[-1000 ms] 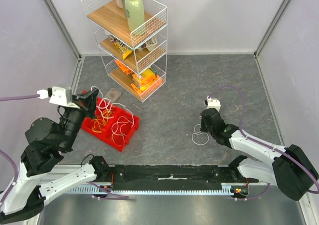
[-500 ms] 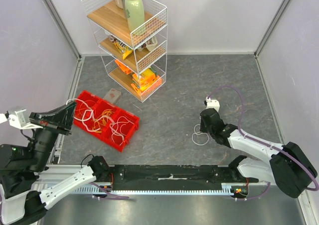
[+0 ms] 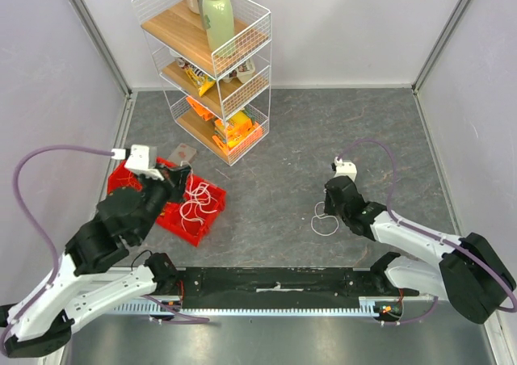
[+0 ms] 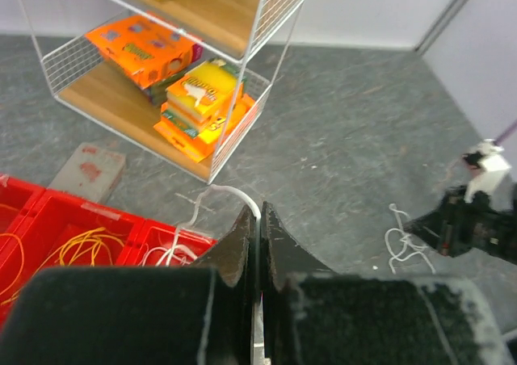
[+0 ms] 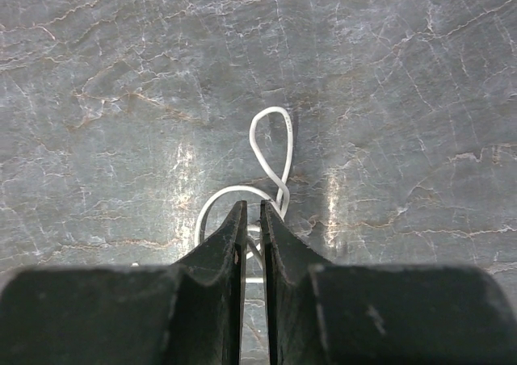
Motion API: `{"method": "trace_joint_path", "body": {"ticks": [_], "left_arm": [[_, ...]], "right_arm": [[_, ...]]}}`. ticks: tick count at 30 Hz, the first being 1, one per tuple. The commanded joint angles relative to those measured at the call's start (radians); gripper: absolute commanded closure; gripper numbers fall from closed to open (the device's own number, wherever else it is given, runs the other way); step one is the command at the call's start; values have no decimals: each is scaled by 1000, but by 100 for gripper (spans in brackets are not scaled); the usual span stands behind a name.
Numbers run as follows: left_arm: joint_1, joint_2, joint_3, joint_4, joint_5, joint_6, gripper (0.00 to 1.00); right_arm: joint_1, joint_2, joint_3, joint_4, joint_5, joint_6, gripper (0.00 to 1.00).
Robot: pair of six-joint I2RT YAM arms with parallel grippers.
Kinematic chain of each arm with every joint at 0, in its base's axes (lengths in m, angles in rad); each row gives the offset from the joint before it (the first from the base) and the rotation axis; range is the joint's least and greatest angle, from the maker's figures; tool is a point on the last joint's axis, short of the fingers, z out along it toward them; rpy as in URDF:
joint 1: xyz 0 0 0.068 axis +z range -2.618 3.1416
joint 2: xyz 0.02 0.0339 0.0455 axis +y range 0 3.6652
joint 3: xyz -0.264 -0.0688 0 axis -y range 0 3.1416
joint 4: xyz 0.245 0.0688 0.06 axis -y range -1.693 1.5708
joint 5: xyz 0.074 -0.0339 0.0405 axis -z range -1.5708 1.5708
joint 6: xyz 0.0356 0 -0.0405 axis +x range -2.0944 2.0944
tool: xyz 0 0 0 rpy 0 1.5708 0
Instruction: Untangle the cables
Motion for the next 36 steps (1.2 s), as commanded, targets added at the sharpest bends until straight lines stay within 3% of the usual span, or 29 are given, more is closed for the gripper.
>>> {"method": "trace_joint_path", "body": {"ticks": [1, 3, 6, 9, 12, 17, 21, 26, 27, 32, 36], "left_arm": [[-1, 67, -24, 53, -173, -67, 98], [5, 114, -57, -48, -289, -143, 98], [19, 179, -117, -214, -354, -341, 98], [66, 223, -182, -261, -305, -423, 98], [175, 274, -223, -218, -128, -448, 98], [328, 338, -338, -60, 55, -465, 98], [344, 386, -387, 55, 135, -483, 98], [344, 412, -410, 65, 146, -524, 98], [344, 401, -406, 49, 154, -524, 92], [344, 236, -351, -81, 125, -524, 32], [342, 67, -274, -139, 138, -443, 21]], "right_arm": [[-1, -51, -20, 2, 13, 11, 82], [-1, -51, -18, 3, 12, 14, 82], [-3, -43, -17, 2, 2, 14, 82], [-1, -40, -14, 5, 2, 8, 82], [-1, -21, -8, 11, 1, 5, 82], [-1, -15, -7, 15, -7, 7, 82], [-1, -23, -12, 14, -17, 2, 81], [-3, -9, -8, 23, -36, -10, 81], [-1, 0, -4, 28, -47, -16, 81], [-1, 55, 17, 41, -103, -47, 81], [-1, 110, 45, 61, -151, -76, 82]]}}
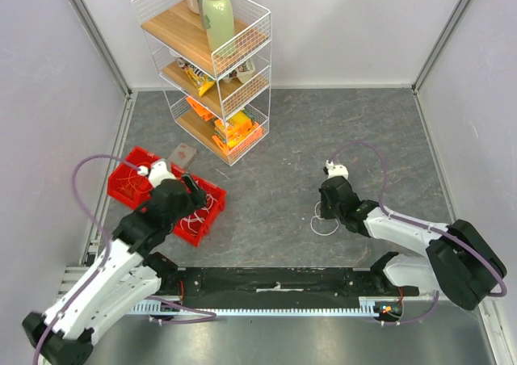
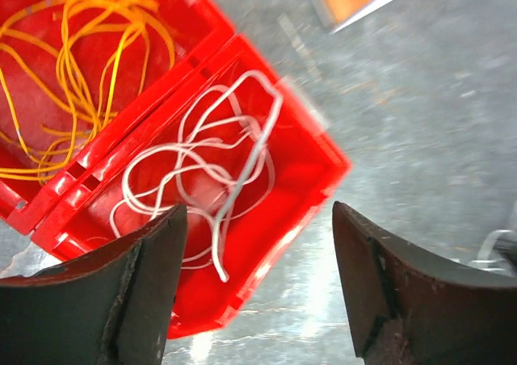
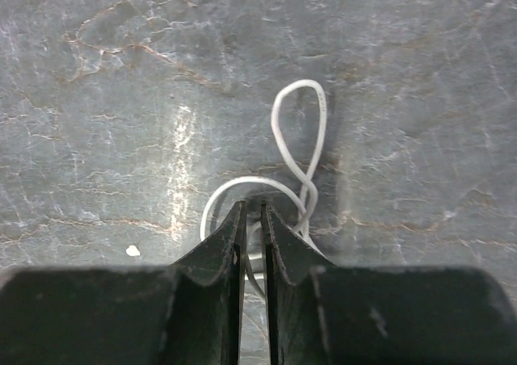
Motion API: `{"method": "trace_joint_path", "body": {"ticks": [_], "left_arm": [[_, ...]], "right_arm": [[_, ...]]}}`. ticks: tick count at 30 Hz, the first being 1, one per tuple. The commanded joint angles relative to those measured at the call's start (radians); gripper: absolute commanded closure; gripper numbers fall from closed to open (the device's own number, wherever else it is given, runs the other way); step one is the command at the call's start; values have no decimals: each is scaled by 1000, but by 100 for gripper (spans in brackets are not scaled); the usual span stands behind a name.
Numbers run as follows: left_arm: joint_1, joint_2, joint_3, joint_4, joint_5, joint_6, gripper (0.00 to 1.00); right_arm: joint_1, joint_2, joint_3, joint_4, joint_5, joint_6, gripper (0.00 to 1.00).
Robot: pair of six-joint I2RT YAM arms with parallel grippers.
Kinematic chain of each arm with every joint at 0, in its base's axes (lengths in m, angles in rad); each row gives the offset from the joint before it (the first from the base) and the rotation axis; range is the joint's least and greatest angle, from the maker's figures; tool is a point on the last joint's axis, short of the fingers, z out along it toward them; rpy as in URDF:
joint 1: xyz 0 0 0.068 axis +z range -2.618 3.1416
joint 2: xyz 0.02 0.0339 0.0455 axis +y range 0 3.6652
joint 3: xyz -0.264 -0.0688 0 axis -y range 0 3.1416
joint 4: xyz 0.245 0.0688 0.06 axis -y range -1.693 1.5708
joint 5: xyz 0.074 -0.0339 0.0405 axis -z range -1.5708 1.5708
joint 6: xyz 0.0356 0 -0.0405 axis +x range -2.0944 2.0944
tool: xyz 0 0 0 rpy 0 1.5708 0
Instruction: Untangle the cables
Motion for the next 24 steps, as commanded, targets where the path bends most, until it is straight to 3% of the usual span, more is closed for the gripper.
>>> {"method": "trace_joint_path", "body": {"ticks": [1, 6, 11, 14, 18, 21, 24], "left_arm": [[5, -169, 125, -56, -2, 61, 21], [5, -304, 169, -18, 40, 135, 18], [4, -303, 136, 82, 172, 188, 19], [5, -217, 115, 153, 330, 199, 21], [5, -58, 110, 215, 543, 193, 22], [-4, 50, 94, 292, 655, 187, 22], [-111, 133, 81, 370, 630, 170, 21]], "right_arm": [[0, 64, 59, 52, -78, -52, 82], [44, 168, 93, 134, -217, -43, 82], [236, 268, 189, 162, -291, -43, 80], [275, 254, 182, 248, -412, -14, 71], [275, 101, 121, 325, -478, -22, 46], [275, -38, 98, 219, -296, -35, 31], [262, -173, 82, 8, 93, 64, 26]]}}
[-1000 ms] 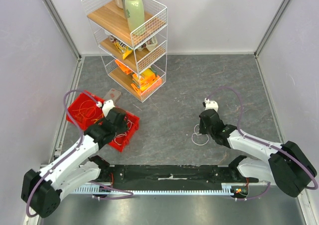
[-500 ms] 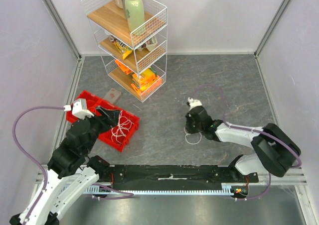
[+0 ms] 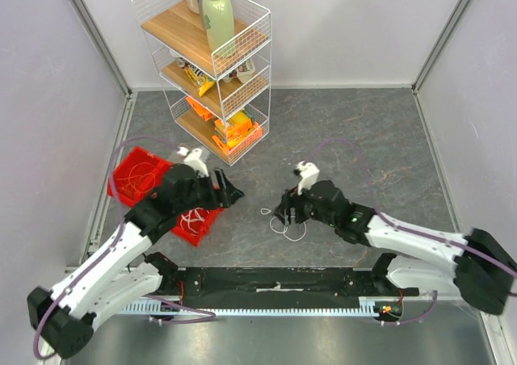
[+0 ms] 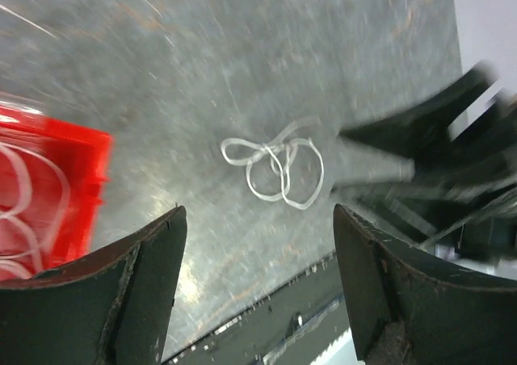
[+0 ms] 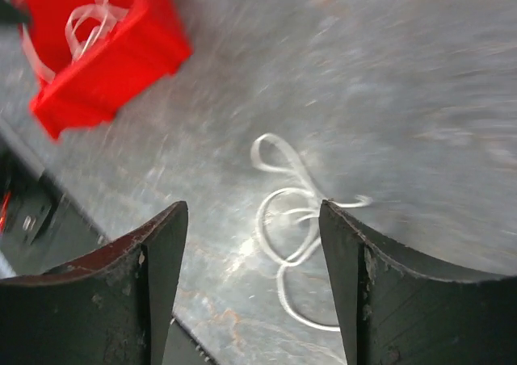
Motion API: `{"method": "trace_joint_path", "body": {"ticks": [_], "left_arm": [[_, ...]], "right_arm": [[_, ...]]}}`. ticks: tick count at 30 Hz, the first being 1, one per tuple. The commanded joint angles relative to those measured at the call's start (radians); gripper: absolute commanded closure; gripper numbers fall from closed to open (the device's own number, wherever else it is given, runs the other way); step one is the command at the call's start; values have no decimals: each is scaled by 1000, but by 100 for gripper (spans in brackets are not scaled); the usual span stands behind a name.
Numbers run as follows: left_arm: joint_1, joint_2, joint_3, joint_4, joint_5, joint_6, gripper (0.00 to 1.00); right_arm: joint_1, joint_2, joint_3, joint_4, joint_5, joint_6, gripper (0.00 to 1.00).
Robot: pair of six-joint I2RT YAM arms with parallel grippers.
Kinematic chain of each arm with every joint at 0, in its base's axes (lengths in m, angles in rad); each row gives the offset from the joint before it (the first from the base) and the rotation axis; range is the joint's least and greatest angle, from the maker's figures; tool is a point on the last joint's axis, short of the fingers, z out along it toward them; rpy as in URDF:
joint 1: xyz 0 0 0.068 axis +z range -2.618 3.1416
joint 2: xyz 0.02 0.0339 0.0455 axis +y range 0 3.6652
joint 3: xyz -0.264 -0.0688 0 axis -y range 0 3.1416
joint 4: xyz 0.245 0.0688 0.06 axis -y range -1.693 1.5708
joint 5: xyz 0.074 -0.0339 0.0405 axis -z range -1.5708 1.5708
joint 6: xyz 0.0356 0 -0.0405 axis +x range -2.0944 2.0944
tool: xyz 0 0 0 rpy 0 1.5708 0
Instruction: Untangle the cables
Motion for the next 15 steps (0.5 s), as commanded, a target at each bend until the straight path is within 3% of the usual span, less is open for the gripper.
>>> {"method": "trace_joint_path", "body": {"ticks": [1, 3, 5, 10, 15], "left_arm": [[-139, 105, -8, 160, 50, 15, 21], [-268, 199, 35, 160, -72, 33, 16], [-330, 354, 90, 137, -146, 49, 13], [-344, 703, 266, 47, -82, 125, 12], [-385, 891, 391, 19, -153, 193, 9]], "right_arm": [[-34, -172, -27, -237, 491, 134, 26], [-89, -240, -68, -333, 587, 238, 27], [-156, -306, -113, -353, 577, 298, 29], [-192, -496, -191, -361, 568, 340, 32], [-193, -575, -197, -370, 575, 273, 33]]}}
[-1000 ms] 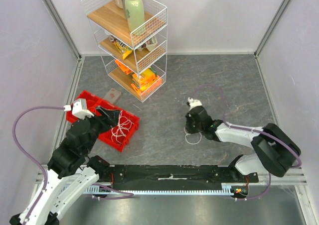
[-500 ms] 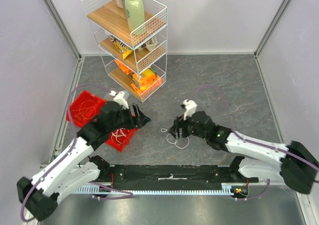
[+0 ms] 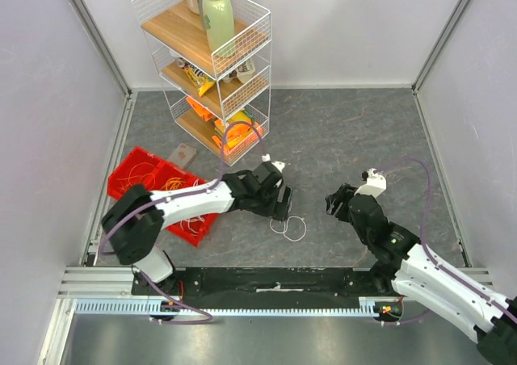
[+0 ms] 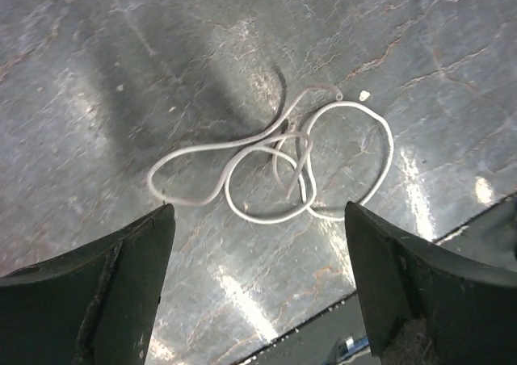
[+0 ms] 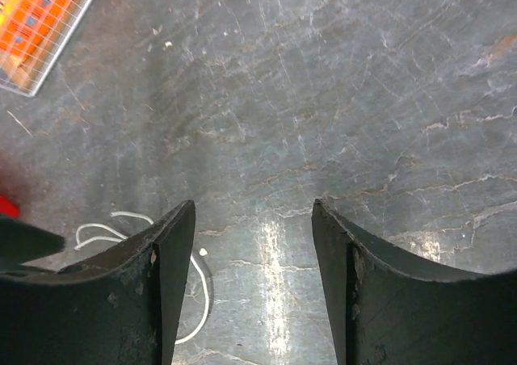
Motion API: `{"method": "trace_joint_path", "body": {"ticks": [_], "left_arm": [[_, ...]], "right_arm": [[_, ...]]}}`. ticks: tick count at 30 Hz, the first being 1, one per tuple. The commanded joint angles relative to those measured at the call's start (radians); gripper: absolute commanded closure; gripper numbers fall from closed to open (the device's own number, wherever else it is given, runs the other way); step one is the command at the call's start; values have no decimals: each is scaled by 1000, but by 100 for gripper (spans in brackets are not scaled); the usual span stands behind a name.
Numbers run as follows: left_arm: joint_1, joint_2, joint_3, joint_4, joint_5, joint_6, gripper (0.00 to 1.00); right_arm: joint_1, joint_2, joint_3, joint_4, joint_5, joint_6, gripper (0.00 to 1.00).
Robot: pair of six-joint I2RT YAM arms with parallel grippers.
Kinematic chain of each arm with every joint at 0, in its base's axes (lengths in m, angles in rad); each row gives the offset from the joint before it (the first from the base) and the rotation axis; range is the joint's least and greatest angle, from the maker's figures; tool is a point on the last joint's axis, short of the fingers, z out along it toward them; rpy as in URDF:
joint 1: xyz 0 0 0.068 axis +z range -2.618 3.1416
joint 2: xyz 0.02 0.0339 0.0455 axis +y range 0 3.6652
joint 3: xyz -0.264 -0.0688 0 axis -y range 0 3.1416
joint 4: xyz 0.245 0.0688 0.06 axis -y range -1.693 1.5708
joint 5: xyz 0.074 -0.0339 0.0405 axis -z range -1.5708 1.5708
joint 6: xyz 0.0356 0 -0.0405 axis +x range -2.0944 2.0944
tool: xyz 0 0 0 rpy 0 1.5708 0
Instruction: Untangle the cables
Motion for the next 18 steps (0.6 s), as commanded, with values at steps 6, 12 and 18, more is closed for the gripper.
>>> {"method": "trace_joint_path", "body": {"ticks": [6, 12, 18], "left_arm": [[-81, 205, 159, -10, -10, 121, 6], [-98, 309, 202, -78, -56, 89, 35], [-98, 231, 182, -122, -212, 72, 89]], "right_arm": [[-1, -24, 12, -13, 50, -28, 33], [-1, 4, 17, 0, 38, -32, 33], [-1, -4, 15, -2, 36, -44, 33]]}}
